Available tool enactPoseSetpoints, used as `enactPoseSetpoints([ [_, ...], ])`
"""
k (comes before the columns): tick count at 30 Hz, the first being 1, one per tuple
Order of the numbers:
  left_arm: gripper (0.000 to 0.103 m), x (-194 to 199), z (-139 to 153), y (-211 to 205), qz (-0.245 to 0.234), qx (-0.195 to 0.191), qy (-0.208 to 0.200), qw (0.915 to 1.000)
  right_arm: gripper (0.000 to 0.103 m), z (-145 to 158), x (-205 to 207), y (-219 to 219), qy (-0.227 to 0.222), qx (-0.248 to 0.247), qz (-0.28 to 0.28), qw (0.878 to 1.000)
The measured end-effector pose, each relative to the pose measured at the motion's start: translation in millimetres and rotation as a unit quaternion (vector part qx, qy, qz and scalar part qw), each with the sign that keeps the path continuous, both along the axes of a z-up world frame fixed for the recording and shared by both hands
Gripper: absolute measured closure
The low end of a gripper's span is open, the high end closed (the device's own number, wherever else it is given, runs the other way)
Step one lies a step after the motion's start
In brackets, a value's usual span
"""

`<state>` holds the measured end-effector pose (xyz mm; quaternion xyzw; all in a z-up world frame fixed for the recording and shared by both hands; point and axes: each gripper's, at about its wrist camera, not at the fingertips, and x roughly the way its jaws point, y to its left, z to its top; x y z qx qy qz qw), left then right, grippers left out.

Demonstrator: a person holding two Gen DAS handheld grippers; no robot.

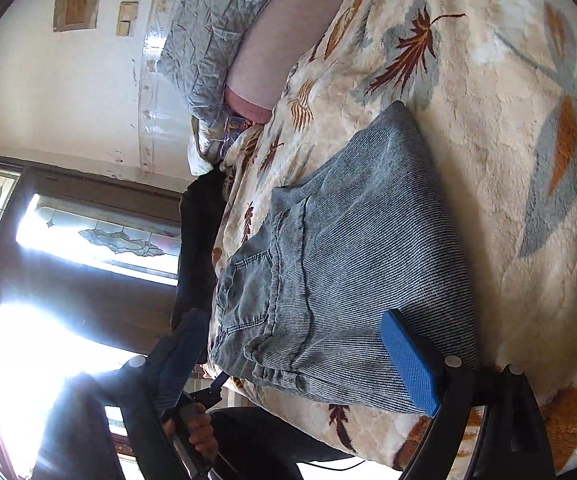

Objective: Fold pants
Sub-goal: 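Grasp the folded leg edge with the left tool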

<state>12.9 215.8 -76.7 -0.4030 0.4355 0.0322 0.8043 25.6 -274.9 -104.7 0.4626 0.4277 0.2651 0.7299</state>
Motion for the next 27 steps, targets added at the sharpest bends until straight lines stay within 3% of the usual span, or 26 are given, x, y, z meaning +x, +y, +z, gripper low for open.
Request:
enactPoseSetpoints([
  [10, 0.011, 16, -1, 11, -0.002, -0.041, -0.053, 0.9978, 0.013, 9, -4, 17, 0.007, -0.029, 0.015, 0.999],
  [12, 0.025, 16, -6, 12, 0.001, -0.028, -0.054, 0.9982, 0.013, 18, -3, 33, 0.014, -0.020, 0.033, 0.999],
  [14, 0.059, 12, -5, 15, 0.006, -0.011, -0.051, 0.9986, 0.013, 36, 6, 59, 0.011, -0.032, 0.060, 0.998],
  [16, 0.075, 17, -10, 15, -0.005, -0.021, -0.045, 0.9987, 0.013, 56, 22, 90, 0.001, -0.045, 0.090, 0.995],
  [19, 0.077, 19, -14, 17, -0.004, -0.031, -0.043, 0.9986, 0.013, 72, 55, 140, 0.000, -0.078, 0.128, 0.989],
  [21, 0.080, 17, -11, 16, -0.008, -0.024, -0.048, 0.9985, 0.013, 67, 79, 169, 0.017, -0.087, 0.147, 0.985],
  [27, 0.085, 16, 4, 3, -0.023, 0.038, -0.060, 0.9972, 0.013, 7, 124, 222, 0.112, -0.136, 0.151, 0.973],
])
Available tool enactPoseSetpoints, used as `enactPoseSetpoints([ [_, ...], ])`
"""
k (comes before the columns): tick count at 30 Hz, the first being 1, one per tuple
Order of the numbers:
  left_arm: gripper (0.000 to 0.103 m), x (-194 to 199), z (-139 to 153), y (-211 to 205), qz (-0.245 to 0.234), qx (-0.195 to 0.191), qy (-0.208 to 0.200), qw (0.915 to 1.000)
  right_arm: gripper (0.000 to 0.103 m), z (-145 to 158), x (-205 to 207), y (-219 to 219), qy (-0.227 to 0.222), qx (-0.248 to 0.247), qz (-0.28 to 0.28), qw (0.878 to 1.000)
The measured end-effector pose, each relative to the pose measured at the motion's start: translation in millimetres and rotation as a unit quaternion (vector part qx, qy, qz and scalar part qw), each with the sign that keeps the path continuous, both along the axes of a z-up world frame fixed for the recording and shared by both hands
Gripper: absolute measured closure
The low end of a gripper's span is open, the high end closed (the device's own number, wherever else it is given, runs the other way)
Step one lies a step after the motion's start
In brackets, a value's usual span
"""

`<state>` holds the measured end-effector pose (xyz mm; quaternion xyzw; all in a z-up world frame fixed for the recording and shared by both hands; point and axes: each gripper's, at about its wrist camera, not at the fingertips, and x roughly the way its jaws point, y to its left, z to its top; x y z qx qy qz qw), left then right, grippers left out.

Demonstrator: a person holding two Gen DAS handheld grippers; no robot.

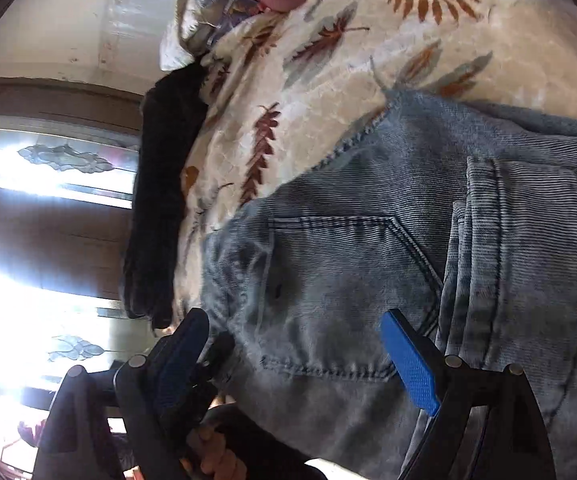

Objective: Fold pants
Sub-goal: 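Grasp the folded leg edge with the left tool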

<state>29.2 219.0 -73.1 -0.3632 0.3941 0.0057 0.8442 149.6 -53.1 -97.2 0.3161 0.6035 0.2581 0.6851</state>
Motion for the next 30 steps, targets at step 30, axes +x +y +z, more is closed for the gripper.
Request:
enactPoseSetpoints([
  [30, 0.085, 3, 4, -10, 0.001, 0.046, 0.004, 0.9989, 0.000, 24, -15, 31, -0.006, -0.045, 0.028, 0.999],
])
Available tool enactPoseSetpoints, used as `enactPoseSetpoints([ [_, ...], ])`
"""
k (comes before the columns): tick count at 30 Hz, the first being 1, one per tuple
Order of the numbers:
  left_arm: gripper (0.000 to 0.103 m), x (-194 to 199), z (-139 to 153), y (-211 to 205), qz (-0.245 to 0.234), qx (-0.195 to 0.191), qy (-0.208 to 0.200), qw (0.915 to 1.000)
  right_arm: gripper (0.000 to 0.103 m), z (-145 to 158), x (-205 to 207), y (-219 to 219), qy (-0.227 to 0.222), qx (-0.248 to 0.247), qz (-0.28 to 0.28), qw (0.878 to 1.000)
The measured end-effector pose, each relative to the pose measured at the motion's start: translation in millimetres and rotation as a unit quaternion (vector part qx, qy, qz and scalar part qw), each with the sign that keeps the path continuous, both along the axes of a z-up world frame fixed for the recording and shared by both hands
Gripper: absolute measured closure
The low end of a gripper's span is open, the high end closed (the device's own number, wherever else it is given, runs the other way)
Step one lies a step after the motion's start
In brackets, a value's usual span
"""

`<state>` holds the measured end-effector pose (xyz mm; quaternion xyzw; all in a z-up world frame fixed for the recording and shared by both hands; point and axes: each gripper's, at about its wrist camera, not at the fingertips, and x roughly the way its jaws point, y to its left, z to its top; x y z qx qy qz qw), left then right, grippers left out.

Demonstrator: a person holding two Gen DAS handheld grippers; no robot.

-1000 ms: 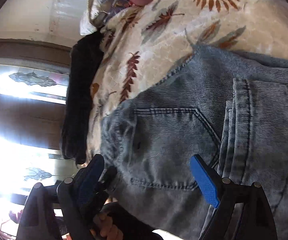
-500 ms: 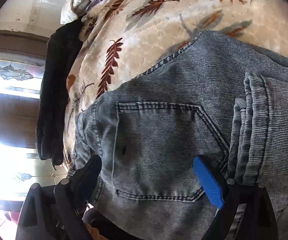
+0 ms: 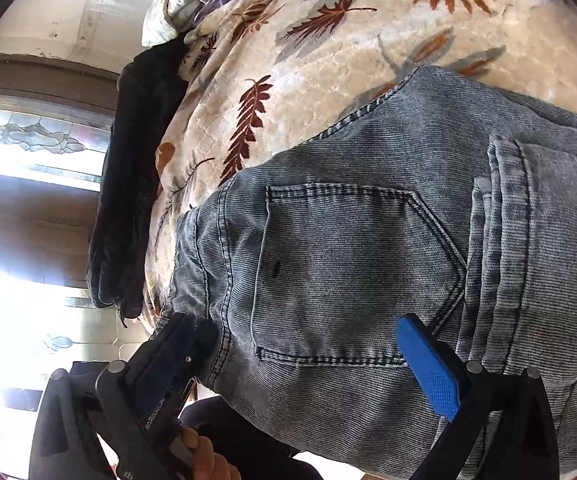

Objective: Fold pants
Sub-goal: 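Grasp the folded leg edge with the left tool, then lift the held leg edge with the left tool and fold it over the jeans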

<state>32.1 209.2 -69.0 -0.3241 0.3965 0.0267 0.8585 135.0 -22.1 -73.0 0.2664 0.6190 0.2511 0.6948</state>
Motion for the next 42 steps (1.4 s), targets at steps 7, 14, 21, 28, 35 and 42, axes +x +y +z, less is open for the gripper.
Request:
enactPoseSetpoints([
  [7, 0.085, -1, 1, -3, 0.001, 0.017, -0.001, 0.9999, 0.000, 19, -1, -24, -0.011, 0.053, -0.020, 0.998],
  [14, 0.085, -1, 2, -8, 0.005, 0.037, 0.000, 0.9993, 0.000, 21, -39, -117, -0.026, 0.081, -0.095, 0.992],
  [21, 0.085, -1, 4, -15, 0.011, 0.063, -0.003, 0.9980, 0.001, -17, -58, -165, 0.002, 0.132, -0.129, 0.983],
  [28, 0.085, 1, 10, -25, 0.009, 0.105, -0.005, 0.9944, 0.000, -7, -70, -163, -0.018, 0.229, -0.125, 0.965],
  [35, 0.085, 4, 25, -41, -0.002, 0.161, -0.008, 0.9870, 0.000, -7, -68, -134, -0.021, 0.242, -0.087, 0.966],
  [42, 0.085, 7, 45, -59, -0.009, 0.201, -0.009, 0.9795, 0.000, -28, -71, -109, -0.007, 0.237, -0.051, 0.970],
])
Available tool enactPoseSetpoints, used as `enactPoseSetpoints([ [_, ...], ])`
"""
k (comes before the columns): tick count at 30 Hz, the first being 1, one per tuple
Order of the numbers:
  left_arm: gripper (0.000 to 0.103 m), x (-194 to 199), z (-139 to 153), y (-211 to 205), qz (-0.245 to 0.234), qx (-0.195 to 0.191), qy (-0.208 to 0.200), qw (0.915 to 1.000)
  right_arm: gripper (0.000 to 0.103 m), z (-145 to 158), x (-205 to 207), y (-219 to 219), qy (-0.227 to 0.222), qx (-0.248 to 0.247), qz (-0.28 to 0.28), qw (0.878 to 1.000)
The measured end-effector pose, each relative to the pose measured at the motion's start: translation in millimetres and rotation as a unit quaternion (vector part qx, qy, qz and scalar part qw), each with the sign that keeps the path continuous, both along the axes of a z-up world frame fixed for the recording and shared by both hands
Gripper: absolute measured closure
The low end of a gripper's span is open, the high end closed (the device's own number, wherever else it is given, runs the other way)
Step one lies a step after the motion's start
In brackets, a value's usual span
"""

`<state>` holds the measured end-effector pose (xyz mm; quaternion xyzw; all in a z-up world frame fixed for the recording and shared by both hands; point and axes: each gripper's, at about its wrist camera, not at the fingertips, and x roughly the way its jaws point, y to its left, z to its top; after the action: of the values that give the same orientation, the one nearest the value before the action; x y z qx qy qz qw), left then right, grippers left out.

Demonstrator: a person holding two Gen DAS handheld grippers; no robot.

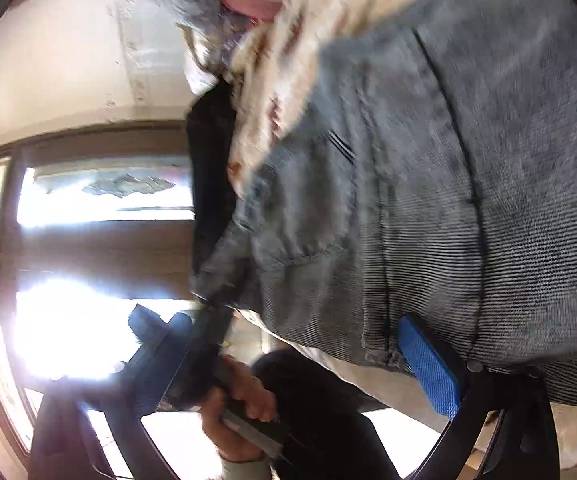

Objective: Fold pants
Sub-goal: 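Lift the held leg edge with the left tool and fold it over the jeans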

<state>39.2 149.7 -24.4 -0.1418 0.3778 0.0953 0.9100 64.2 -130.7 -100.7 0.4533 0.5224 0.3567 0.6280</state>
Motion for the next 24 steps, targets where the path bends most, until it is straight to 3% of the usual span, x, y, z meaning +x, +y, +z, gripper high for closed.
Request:
enactPoseSetpoints([
  [2, 0.085, 1, 11, -9, -0.007, 0.017, -0.006, 0.9998, 0.000, 16, -1, -9, -0.026, 0.020, -0.002, 0.999],
  [6, 0.085, 2, 32, -34, -0.028, 0.052, -0.025, 0.9980, 0.000, 35, -6, -66, -0.075, 0.035, -0.102, 0.991],
  [10, 0.086, 1, 52, -69, -0.056, 0.086, -0.050, 0.9935, 0.000, 22, -12, -118, -0.060, 0.053, -0.190, 0.978],
  [13, 0.086, -4, 71, -108, -0.094, 0.122, -0.080, 0.9848, 0.000, 19, -17, -142, -0.053, 0.064, -0.235, 0.968],
  [17, 0.087, -13, 87, -179, -0.172, 0.169, -0.116, 0.9635, 0.000, 19, -30, -182, -0.057, 0.079, -0.294, 0.951],
  [19, 0.087, -17, 81, -219, -0.214, 0.185, -0.117, 0.9518, 0.000, 18, -38, -199, -0.059, 0.083, -0.329, 0.939],
  [22, 0.087, -20, 47, -279, -0.285, 0.214, -0.090, 0.9301, 0.000, 16, -53, -233, -0.060, 0.091, -0.383, 0.917],
  [24, 0.087, -19, 6, -315, -0.336, 0.241, -0.032, 0.9101, 0.000, 12, -66, -256, -0.055, 0.093, -0.417, 0.903],
])
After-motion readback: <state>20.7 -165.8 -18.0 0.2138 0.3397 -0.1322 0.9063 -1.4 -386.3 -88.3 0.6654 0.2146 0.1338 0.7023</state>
